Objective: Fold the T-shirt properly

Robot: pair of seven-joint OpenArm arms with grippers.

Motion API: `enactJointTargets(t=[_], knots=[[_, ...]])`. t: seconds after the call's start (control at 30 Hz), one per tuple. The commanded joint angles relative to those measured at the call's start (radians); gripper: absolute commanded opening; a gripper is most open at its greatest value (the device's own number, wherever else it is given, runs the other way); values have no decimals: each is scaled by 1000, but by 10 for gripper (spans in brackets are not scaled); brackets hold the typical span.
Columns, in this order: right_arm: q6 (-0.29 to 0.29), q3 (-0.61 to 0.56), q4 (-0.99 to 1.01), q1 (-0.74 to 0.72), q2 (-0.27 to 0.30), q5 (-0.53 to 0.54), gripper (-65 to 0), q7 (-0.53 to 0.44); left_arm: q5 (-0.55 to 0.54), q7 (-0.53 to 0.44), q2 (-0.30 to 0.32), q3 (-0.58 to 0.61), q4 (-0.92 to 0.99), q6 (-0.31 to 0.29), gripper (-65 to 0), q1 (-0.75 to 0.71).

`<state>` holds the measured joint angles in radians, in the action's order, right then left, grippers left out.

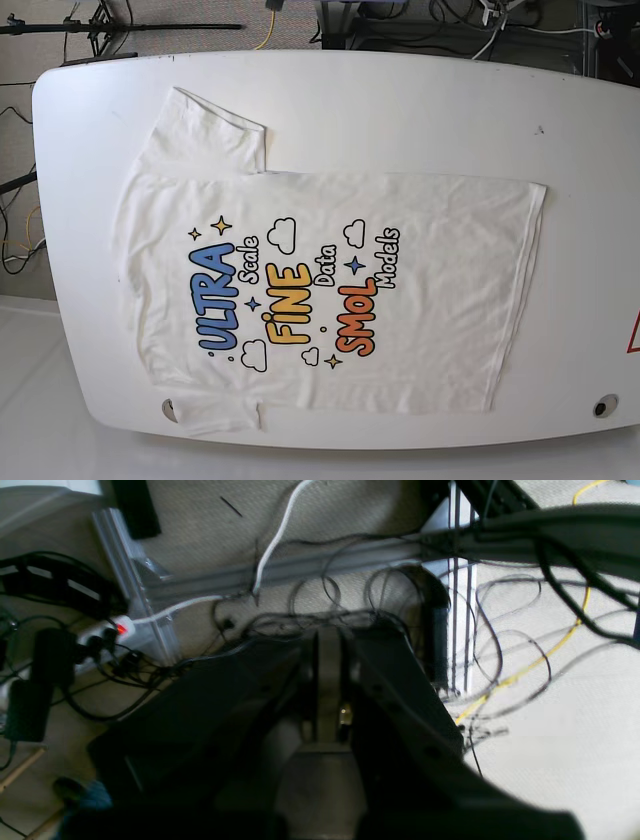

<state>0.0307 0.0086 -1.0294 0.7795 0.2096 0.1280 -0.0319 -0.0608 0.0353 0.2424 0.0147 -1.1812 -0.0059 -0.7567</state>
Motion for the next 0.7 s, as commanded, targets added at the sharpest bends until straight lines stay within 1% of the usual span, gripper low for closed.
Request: enactJointTargets(t=[0.0,0.17,0.23,0.37,0.5,0.57,0.67], knots=[[-6,34,-75,68,12,7,-650,-6,-5,-12,14,-23,-63,7,-650,-58],[-4,65,-173,126,17,11,-650,-1,-12,-10,16,-56,-156,6,-650,-119],[-2,116,-316,200,22,8,-650,5,-42,2,20,-90,-297,0,-650,-198],[-1,141,-411,243,22,24,-650,13,-57,8,26,-111,-387,-5,-650,-247],[-1,164,-497,284,26,57,-650,23,-67,12,30,-135,-472,-11,-650,-298],[2,203,-589,319,28,100,-650,16,-69,17,34,-146,-564,-10,-650,-341],[1,216,-640,339,30,122,-650,25,-75,18,37,-166,-614,-12,-650,-366]])
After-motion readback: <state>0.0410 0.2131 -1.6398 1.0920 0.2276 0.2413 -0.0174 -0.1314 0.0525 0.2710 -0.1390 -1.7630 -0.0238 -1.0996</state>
